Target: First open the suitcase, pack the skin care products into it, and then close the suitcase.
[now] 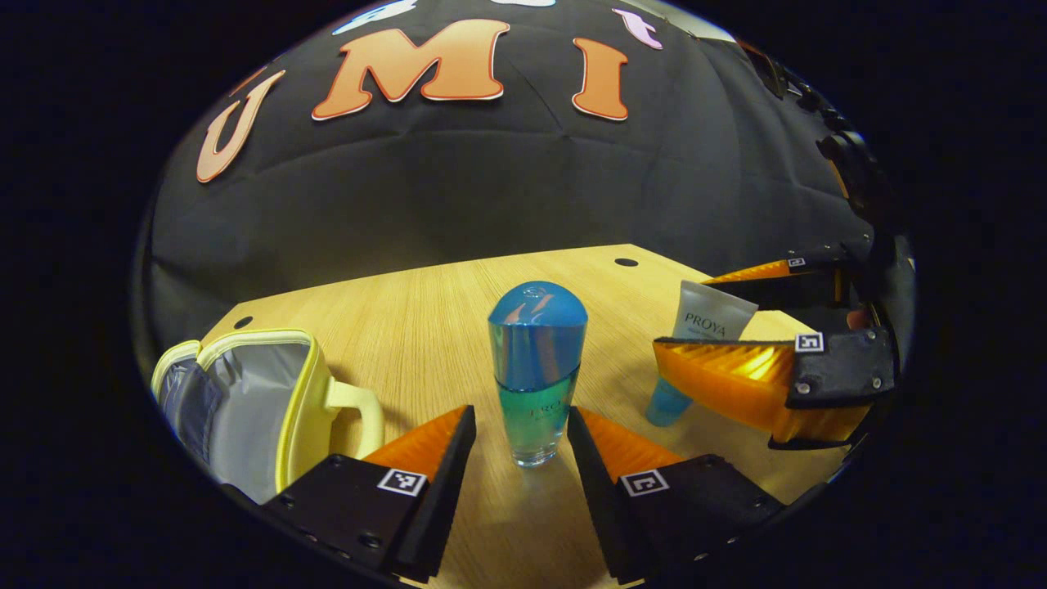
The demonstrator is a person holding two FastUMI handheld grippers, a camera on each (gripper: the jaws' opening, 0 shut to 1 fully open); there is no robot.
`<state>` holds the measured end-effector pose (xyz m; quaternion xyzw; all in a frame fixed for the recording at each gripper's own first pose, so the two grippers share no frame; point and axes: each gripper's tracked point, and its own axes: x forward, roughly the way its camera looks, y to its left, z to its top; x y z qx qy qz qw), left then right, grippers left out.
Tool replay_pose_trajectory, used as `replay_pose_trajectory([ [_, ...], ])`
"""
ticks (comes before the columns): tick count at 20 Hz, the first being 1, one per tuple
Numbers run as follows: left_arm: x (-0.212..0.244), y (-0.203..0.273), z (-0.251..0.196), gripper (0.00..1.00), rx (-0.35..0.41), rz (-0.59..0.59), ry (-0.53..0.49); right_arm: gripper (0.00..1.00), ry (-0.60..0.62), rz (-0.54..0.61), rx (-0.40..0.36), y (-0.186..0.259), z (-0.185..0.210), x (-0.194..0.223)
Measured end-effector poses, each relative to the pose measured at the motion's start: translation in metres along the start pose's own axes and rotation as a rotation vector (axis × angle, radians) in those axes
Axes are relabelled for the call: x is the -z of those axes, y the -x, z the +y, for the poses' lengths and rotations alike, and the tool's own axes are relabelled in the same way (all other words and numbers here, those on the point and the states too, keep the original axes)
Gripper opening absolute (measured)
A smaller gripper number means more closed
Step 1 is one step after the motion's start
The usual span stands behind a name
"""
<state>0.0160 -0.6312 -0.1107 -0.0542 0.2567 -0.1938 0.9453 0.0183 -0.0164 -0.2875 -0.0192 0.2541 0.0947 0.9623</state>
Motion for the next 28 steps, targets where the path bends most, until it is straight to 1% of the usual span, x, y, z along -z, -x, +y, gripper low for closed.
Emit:
replay_pose_trajectory([
  [1, 0.000, -0.006, -0.004, 0.67, 0.009, -0.008, 0.006, 0.96, -0.002, 0.005, -0.003, -0.001, -0.001, 0.003],
  [2, 0.001, -0.010, -0.002, 0.58, -0.005, -0.009, -0.002, 0.96, -0.006, 0.011, -0.004, -0.003, -0.001, 0.006],
  [3, 0.002, -0.005, -0.002, 0.48, -0.004, 0.002, -0.011, 0.97, -0.012, 0.019, -0.007, -0.005, -0.001, 0.010],
  [4, 0.005, -0.008, -0.001, 0.49, -0.001, 0.009, -0.007, 0.97, -0.016, 0.028, -0.006, -0.007, -0.001, 0.014],
  [5, 0.001, -0.010, 0.000, 0.47, -0.001, -0.010, 0.001, 0.97, -0.019, 0.041, -0.012, -0.009, 0.000, 0.020],
  [6, 0.003, -0.008, 0.002, 0.44, -0.006, -0.001, -0.004, 0.97, -0.019, 0.053, -0.017, -0.008, 0.001, 0.026],
  [7, 0.001, -0.008, 0.004, 0.46, -0.015, -0.006, -0.007, 0.97, -0.021, 0.065, -0.028, -0.010, 0.004, 0.031],
  [8, 0.000, -0.005, 0.006, 0.44, -0.020, -0.003, 0.000, 0.97, -0.027, 0.073, -0.039, -0.011, 0.007, 0.037],
  [10, -0.009, 0.003, 0.006, 0.42, -0.013, -0.020, 0.041, 0.97, -0.060, 0.098, -0.087, -0.013, 0.017, 0.043],
  [11, -0.015, 0.007, 0.008, 0.43, -0.021, -0.028, 0.050, 0.96, -0.077, 0.114, -0.102, -0.014, 0.020, 0.044],
  [12, -0.022, 0.014, 0.011, 0.42, -0.029, -0.040, 0.051, 0.89, -0.085, 0.115, -0.103, -0.015, 0.019, 0.046],
  [13, -0.029, 0.019, 0.013, 0.42, -0.037, -0.049, 0.050, 0.85, -0.088, 0.112, -0.097, -0.016, 0.017, 0.045],
  [14, -0.036, 0.025, 0.016, 0.42, -0.043, -0.059, 0.047, 0.75, -0.095, 0.110, -0.101, -0.017, 0.018, 0.044],
  [15, -0.044, 0.032, 0.018, 0.42, -0.050, -0.068, 0.045, 0.72, -0.099, 0.116, -0.099, -0.020, 0.018, 0.043],
  [16, -0.050, 0.038, 0.021, 0.42, -0.058, -0.075, 0.047, 0.65, -0.104, 0.111, -0.096, -0.022, 0.017, 0.042],
  [17, -0.057, 0.044, 0.024, 0.42, -0.065, -0.085, 0.049, 0.55, -0.113, 0.110, -0.089, -0.023, 0.014, 0.041],
  [18, -0.062, 0.051, 0.027, 0.42, -0.076, -0.088, 0.054, 0.48, -0.134, 0.112, -0.090, -0.023, 0.015, 0.039],
  [19, -0.069, 0.059, 0.031, 0.42, -0.086, -0.095, 0.062, 0.41, -0.149, 0.125, -0.107, -0.025, 0.018, 0.039],
  [21, -0.083, 0.076, 0.039, 0.42, -0.113, -0.115, 0.087, 0.39, -0.152, 0.129, -0.120, -0.017, 0.021, 0.037],
  [22, -0.089, 0.084, 0.045, 0.42, -0.124, -0.127, 0.098, 0.39, -0.162, 0.133, -0.134, -0.012, 0.024, 0.032],
  [25, -0.097, 0.106, 0.069, 0.42, -0.177, -0.134, 0.119, 0.39, -0.211, 0.114, -0.173, 0.007, 0.030, 0.008],
  [26, -0.097, 0.111, 0.077, 0.43, -0.193, -0.128, 0.122, 0.39, -0.206, 0.112, -0.186, 0.013, 0.032, 0.001],
  [27, -0.097, 0.117, 0.086, 0.42, -0.207, -0.121, 0.127, 0.39, -0.197, 0.108, -0.194, 0.018, 0.033, -0.007],
  [28, -0.096, 0.123, 0.094, 0.42, -0.213, -0.113, 0.133, 0.39, -0.188, 0.099, -0.205, 0.024, 0.035, -0.017],
])
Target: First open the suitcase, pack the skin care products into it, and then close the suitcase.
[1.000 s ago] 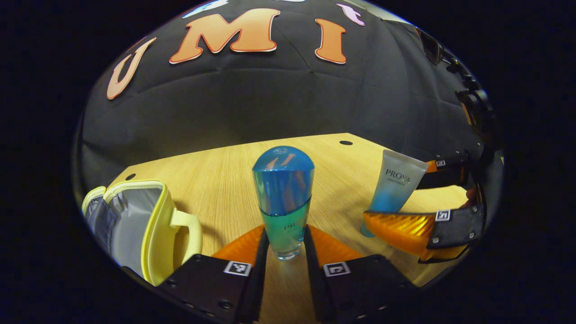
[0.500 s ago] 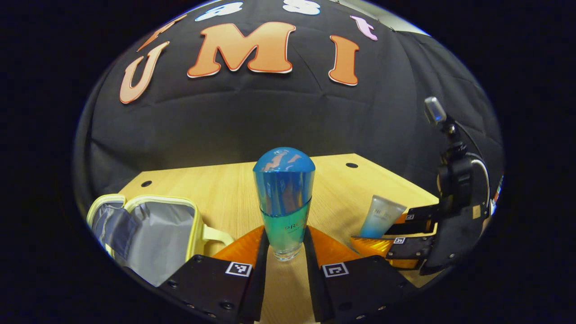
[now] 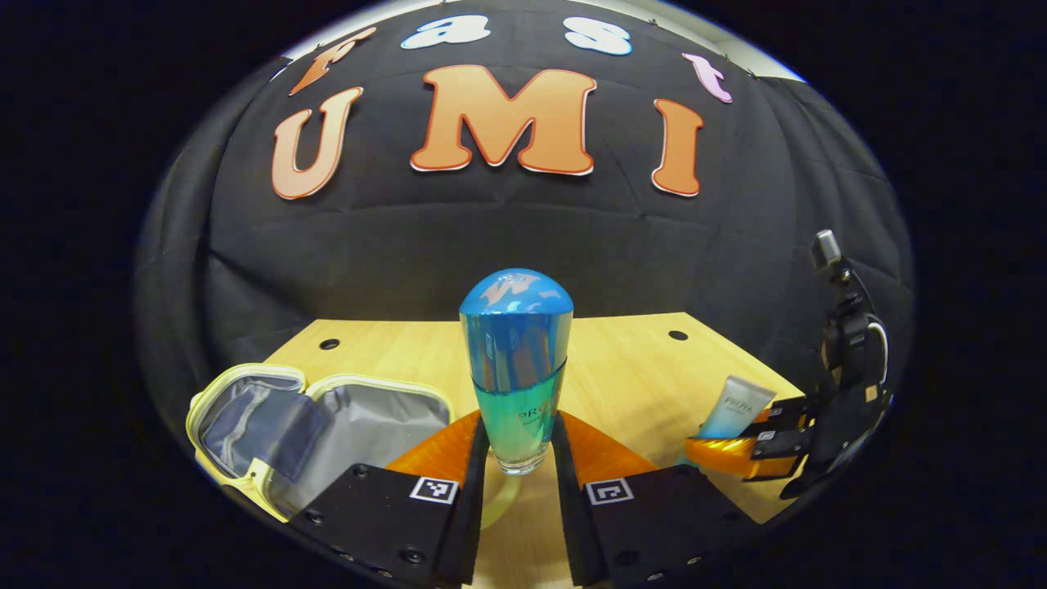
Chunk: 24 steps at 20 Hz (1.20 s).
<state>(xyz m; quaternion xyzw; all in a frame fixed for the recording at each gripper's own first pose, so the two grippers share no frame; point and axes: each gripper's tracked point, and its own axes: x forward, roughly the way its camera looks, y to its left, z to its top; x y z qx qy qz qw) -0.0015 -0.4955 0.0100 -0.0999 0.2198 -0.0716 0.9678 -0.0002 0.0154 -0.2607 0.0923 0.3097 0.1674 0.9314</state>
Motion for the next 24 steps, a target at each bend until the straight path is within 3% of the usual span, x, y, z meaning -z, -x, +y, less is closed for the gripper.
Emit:
replay_pose_trajectory([
  [5, 0.002, 0.024, 0.065, 0.42, -0.066, 0.062, -0.028, 0.39, 0.034, -0.019, -0.053, 0.010, 0.032, -0.038],
  [12, 0.034, 0.031, 0.154, 0.42, -0.092, 0.213, -0.026, 0.39, 0.026, -0.036, -0.109, 0.002, 0.102, -0.065],
  [18, 0.093, 0.024, 0.195, 0.42, -0.030, 0.440, 0.031, 0.39, 0.002, -0.040, -0.135, -0.016, 0.158, -0.076],
  [24, 0.137, 0.017, 0.192, 0.42, 0.096, 0.632, 0.045, 0.39, -0.051, -0.021, -0.125, -0.038, 0.202, -0.070],
])
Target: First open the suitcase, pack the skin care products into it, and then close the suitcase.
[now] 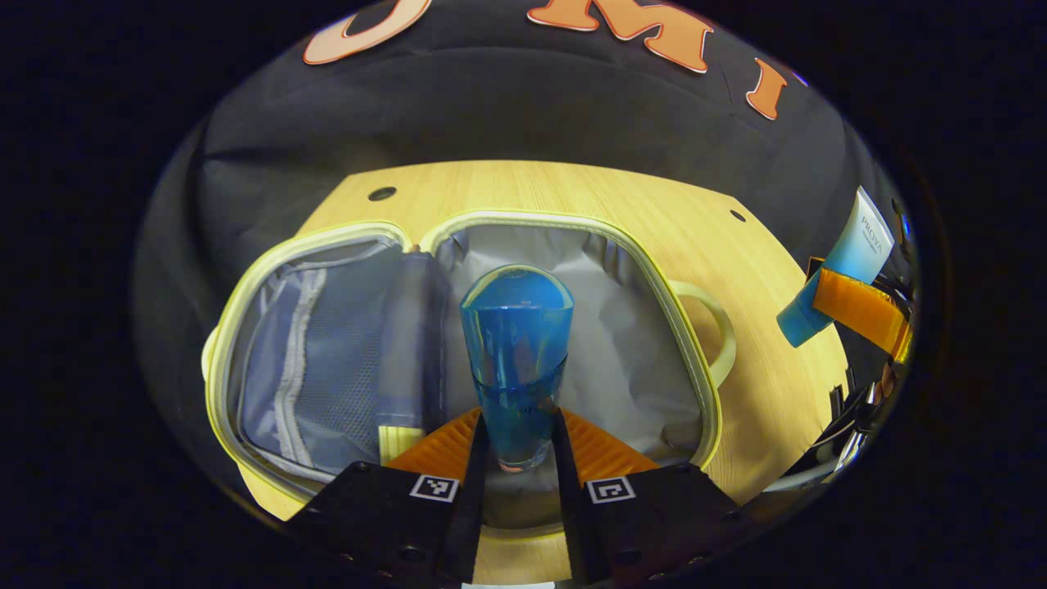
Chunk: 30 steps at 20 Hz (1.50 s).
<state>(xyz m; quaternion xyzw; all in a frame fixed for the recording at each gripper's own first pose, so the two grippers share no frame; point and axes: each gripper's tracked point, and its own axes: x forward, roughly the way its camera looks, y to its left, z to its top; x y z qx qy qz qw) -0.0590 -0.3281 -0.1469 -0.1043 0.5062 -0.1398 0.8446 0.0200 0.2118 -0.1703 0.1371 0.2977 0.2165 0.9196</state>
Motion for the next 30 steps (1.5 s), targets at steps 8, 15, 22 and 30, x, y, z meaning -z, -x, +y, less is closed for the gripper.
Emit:
replay_pose_trajectory([
  [8, 0.006, -0.025, -0.005, 0.42, 0.010, 0.141, -0.008, 0.39, -0.075, 0.032, 0.028, -0.034, 0.019, 0.009],
  [15, 0.008, -0.024, -0.009, 0.46, -0.018, 0.193, 0.055, 0.39, -0.155, 0.080, 0.027, -0.060, 0.018, 0.014],
  [22, 0.010, 0.048, -0.013, 0.86, 0.086, 0.012, 0.103, 0.39, -0.188, 0.213, -0.003, -0.084, 0.030, 0.045],
  [30, -0.022, 0.146, 0.073, 0.95, -0.105, -0.192, 0.181, 0.39, -0.194, 0.381, 0.010, -0.117, 0.045, 0.083],
])
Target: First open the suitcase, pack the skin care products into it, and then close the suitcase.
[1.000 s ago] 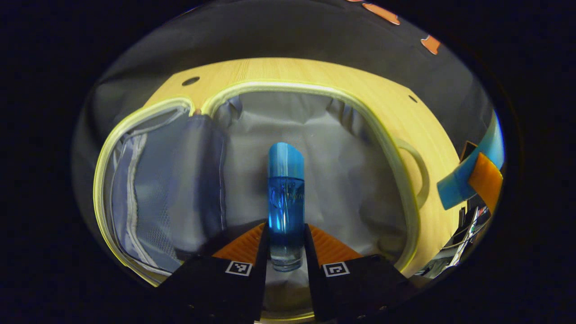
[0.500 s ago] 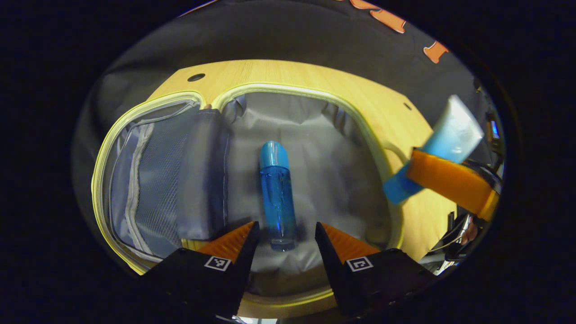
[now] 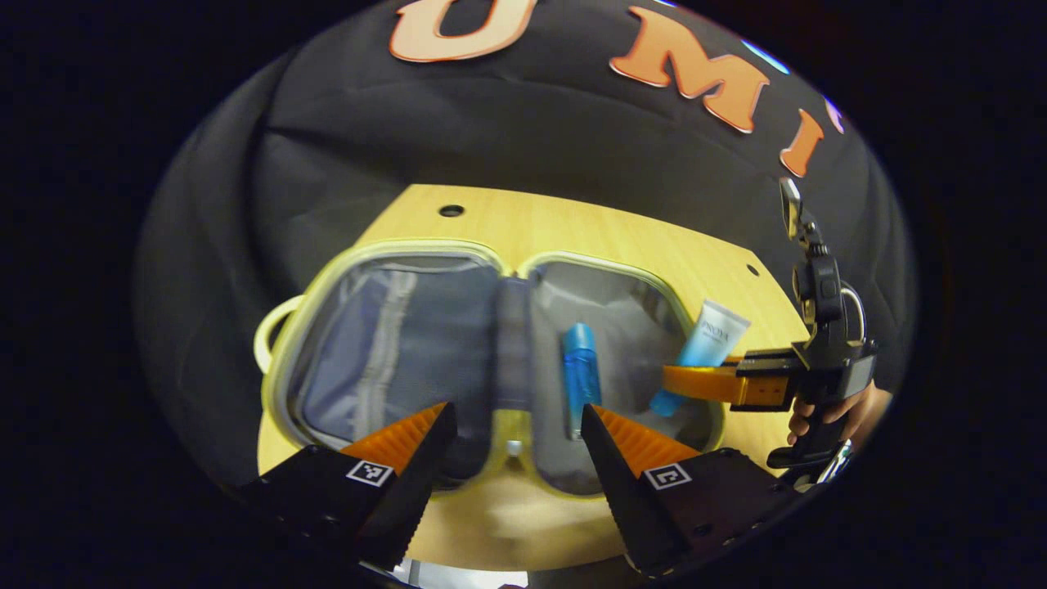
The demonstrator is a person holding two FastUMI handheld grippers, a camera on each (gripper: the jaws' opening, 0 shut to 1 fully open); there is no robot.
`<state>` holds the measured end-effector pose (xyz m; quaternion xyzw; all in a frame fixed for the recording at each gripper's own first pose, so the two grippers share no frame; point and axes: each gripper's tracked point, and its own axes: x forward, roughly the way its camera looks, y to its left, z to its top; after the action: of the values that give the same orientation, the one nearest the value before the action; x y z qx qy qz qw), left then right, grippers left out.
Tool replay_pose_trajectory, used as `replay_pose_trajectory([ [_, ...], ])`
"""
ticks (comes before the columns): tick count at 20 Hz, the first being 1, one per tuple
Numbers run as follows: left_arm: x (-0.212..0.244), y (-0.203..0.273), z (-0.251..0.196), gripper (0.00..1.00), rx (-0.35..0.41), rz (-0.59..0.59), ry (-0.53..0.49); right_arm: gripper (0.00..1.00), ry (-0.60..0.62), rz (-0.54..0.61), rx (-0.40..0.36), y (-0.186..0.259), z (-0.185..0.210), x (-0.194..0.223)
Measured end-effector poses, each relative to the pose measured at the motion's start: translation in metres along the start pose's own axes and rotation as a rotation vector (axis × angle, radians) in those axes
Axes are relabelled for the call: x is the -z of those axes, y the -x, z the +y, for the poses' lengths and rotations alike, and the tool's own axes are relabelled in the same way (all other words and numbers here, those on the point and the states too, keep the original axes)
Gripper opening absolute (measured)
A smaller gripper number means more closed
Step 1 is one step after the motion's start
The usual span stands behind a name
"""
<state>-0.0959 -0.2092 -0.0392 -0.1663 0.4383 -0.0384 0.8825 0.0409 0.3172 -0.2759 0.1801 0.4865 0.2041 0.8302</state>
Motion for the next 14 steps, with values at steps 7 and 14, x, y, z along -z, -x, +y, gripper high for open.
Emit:
replay_pose_trajectory([
  [7, -0.015, 0.045, 0.100, 0.95, -0.229, -0.076, 0.123, 0.39, 0.017, 0.089, 0.105, -0.030, -0.003, 0.009],
  [14, -0.007, 0.032, 0.199, 0.95, -0.320, -0.163, 0.336, 0.56, -0.036, 0.064, 0.096, -0.011, 0.003, 0.002],
])
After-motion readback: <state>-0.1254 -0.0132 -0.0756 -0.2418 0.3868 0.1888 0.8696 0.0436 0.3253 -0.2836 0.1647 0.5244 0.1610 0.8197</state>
